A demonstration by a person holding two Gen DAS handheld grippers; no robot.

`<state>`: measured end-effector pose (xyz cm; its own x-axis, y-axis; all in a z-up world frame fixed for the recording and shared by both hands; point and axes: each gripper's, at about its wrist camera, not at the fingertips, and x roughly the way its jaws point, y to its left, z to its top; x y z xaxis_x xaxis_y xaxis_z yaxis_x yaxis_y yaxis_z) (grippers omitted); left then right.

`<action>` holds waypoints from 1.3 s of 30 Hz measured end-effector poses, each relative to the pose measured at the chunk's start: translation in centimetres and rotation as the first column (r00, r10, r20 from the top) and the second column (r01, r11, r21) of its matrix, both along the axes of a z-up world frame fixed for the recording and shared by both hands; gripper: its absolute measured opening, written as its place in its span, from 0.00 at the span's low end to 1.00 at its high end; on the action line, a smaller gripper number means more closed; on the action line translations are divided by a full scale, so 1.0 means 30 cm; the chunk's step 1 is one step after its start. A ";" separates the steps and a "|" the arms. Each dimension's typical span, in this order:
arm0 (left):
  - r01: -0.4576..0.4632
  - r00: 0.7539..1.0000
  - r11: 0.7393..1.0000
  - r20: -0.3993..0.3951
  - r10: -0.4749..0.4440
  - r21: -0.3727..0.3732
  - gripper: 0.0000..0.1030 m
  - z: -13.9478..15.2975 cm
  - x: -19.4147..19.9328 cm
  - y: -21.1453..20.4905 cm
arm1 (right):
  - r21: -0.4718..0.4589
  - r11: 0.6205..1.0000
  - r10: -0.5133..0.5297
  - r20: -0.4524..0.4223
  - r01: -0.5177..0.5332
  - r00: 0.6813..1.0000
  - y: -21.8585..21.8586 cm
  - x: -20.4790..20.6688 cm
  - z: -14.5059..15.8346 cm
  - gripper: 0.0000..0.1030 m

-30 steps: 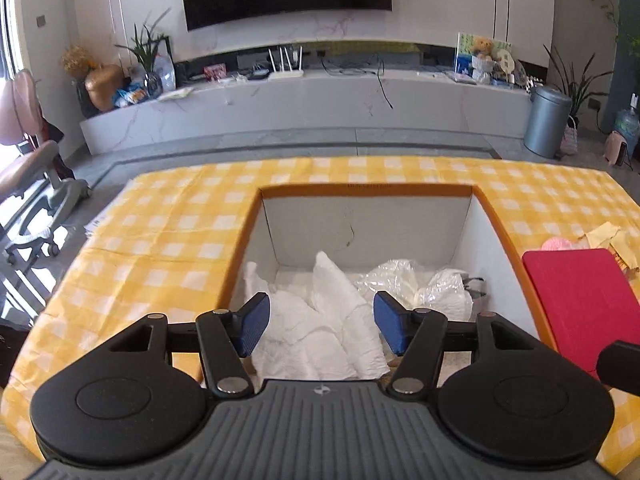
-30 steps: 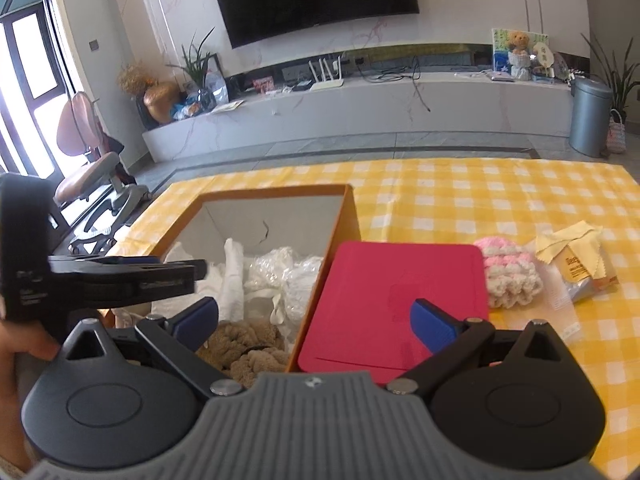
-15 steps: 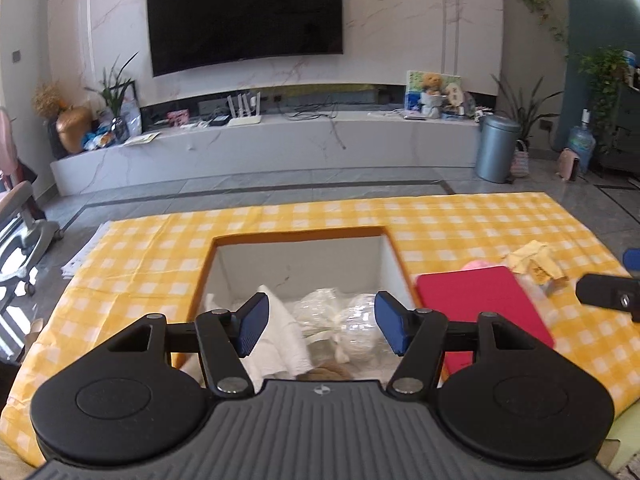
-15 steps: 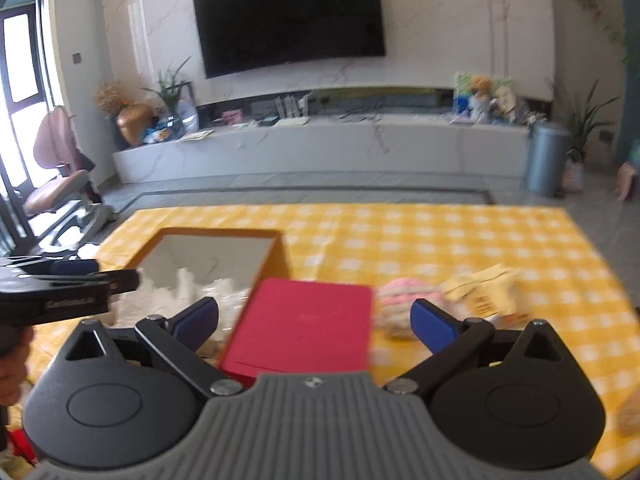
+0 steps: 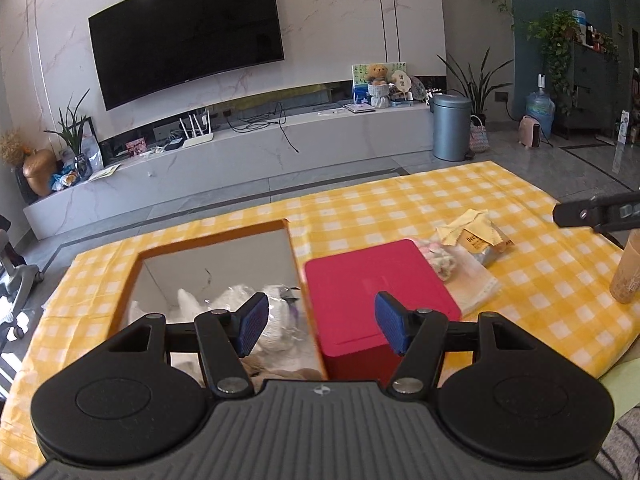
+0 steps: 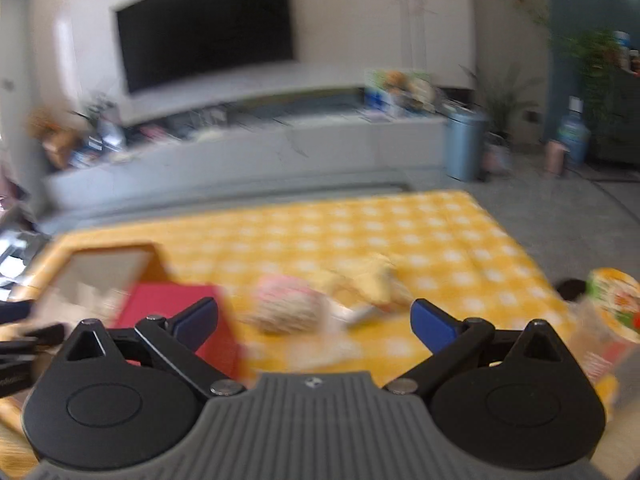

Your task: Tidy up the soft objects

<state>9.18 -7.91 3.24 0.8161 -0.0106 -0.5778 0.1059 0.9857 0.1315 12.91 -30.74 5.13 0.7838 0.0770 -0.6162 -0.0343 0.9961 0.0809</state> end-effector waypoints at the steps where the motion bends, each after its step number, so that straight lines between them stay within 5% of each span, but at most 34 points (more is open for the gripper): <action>1: 0.005 1.000 1.000 -0.007 -0.005 0.001 0.70 -0.015 0.003 -0.022 | -0.044 0.999 -0.032 -0.026 0.031 0.999 -0.008 0.023 -0.027 0.97; 7: 0.019 0.999 0.999 -0.033 -0.020 -0.034 0.70 -0.064 0.015 -0.129 | -0.071 0.997 -0.044 -0.160 0.033 0.986 -0.039 0.185 -0.241 0.97; 13: 0.005 1.000 0.996 0.029 -0.008 0.090 0.71 -0.046 0.106 -0.192 | 0.004 0.999 0.038 -0.188 -0.038 0.981 -0.003 0.308 -0.403 0.97; 17: -0.043 0.999 0.997 -0.010 0.044 0.057 0.71 -0.042 0.212 -0.176 | -0.021 0.999 0.023 -0.239 -0.029 0.971 0.029 0.385 -0.482 0.97; 24: -0.132 0.985 0.989 -0.122 0.123 -0.069 0.71 -0.041 0.344 -0.083 | 0.040 0.995 0.098 -0.199 -0.092 0.975 0.066 0.453 -0.486 0.97; 32: -0.151 0.983 0.988 -0.112 0.147 -0.022 0.71 -0.040 0.391 -0.080 | 0.024 0.996 0.093 -0.271 -0.090 0.958 0.091 0.540 -0.563 0.97; 37: -0.120 0.976 0.989 -0.190 0.101 -0.087 0.71 -0.070 0.436 -0.077 | -0.092 0.982 0.136 -0.261 -0.165 0.956 0.155 0.535 -0.582 0.96; 39: -0.127 0.977 0.989 -0.180 0.112 -0.072 0.71 -0.073 0.441 -0.080 | -0.069 0.984 0.144 -0.258 -0.167 0.955 0.152 0.539 -0.581 0.90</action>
